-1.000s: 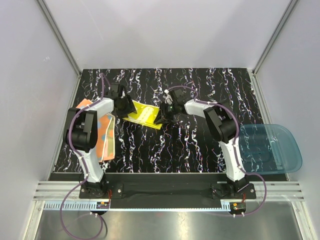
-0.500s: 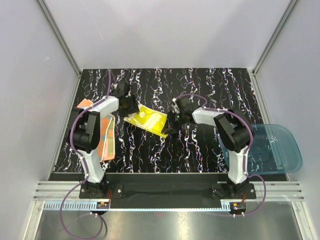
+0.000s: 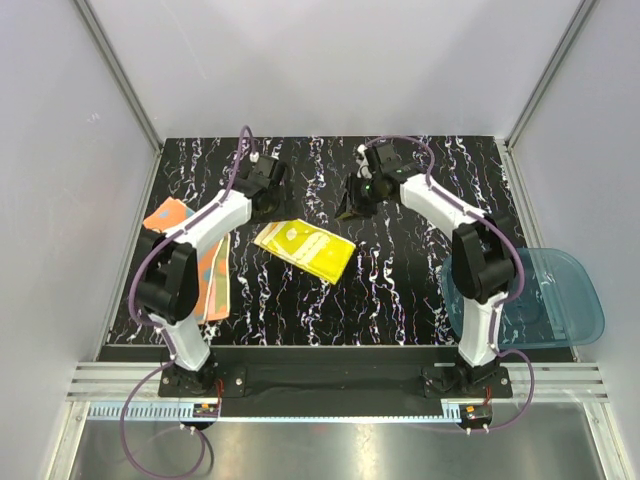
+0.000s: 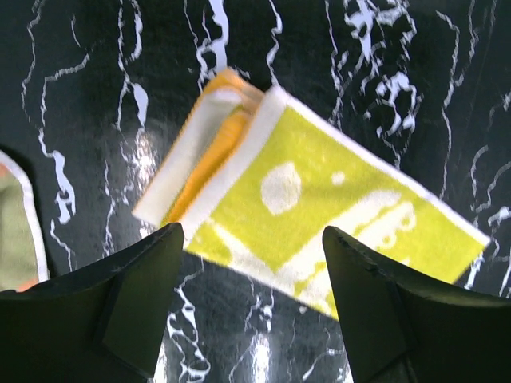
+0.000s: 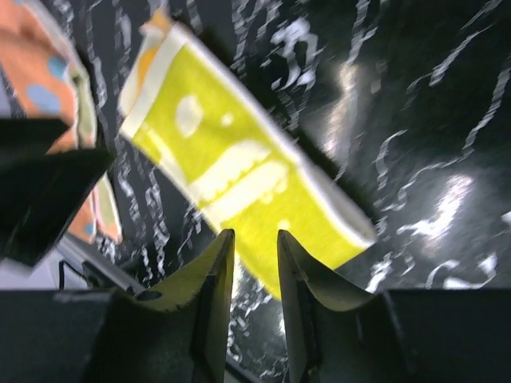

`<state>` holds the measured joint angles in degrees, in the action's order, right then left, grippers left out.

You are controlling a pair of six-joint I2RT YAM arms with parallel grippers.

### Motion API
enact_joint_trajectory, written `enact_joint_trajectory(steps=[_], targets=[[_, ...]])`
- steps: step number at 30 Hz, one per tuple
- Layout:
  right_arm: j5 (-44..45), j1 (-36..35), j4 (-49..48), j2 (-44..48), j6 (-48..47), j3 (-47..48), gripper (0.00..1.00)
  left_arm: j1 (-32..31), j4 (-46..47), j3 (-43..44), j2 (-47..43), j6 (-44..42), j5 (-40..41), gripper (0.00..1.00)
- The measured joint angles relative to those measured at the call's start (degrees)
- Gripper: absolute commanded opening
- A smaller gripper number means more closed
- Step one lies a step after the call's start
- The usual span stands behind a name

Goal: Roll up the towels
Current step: Fold the towel

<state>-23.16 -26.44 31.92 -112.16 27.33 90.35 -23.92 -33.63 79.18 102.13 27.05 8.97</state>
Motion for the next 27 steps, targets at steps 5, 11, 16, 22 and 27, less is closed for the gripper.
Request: enact_joint_trajectory(steps=[5, 11, 16, 22, 27], targets=[[0.0, 3.7, 0.6, -8.7, -2.3, 2.9, 0.33, -3.6, -1.0, -3.7, -4.5, 0.6, 0.7, 0.77], [-2.1, 4.1, -0.1, -10.3, -2.0, -4.3, 0.33, -7.7, -2.4, -4.3, -6.8, 0.6, 1.1, 0.77], [-2.2, 4.0, -2.8, -7.2, -1.8, -9.6, 0.32, -8.9, -3.3, -4.3, -8.5, 1.0, 1.7, 0.77], [-1.6, 3.9, -5.2, -0.8, -1.2, -19.1, 0.32, -10.5, -4.2, -5.4, -11.1, 1.5, 3.3, 0.77], [3.1, 3.3, -3.2, 4.0, -1.3, -23.2, 0.25, -12.3, -5.1, -7.1, -12.8, 1.5, 6.2, 0.77]])
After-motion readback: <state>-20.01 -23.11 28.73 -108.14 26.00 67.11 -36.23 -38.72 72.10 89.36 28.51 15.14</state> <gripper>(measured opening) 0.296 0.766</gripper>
